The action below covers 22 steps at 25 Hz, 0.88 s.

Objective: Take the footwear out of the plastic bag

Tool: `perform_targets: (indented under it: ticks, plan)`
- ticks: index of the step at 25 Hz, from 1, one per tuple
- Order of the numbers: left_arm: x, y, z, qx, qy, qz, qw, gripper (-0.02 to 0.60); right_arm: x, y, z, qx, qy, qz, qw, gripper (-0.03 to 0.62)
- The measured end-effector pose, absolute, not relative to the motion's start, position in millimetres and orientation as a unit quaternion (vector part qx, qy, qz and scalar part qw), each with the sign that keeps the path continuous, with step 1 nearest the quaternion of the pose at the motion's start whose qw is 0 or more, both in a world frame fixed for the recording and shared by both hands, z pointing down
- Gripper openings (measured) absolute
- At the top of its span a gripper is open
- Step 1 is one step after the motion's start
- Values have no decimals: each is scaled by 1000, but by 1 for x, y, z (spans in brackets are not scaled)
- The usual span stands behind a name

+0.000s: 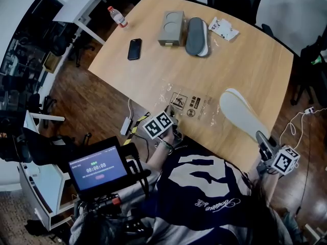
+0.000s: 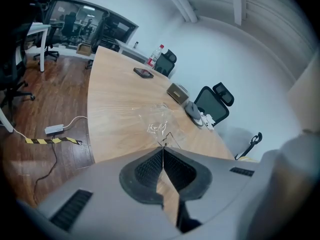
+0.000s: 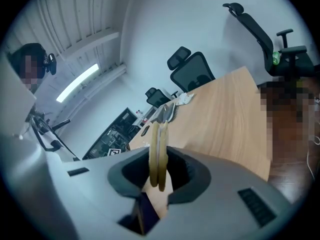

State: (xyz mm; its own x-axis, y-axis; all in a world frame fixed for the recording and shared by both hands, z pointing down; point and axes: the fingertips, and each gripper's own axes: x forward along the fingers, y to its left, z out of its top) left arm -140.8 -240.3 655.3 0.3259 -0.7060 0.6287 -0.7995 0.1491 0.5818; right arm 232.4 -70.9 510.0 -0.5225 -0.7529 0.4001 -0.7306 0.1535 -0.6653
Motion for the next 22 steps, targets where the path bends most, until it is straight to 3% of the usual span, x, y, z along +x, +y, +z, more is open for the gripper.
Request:
perform_targets:
  ticks: [10,15,22]
  plan:
    - [-124,-250,659,620,-597,18,508,9,132,-144,541,-429,773,-466,27,78]
    - [-113,-240,661,620,-592,21,515,11,80,-166,561,-392,721,-559,121,78]
    - [-91,-236,665,658,-558,68,501,11,90,-164,618,-455,697,-554,24,78]
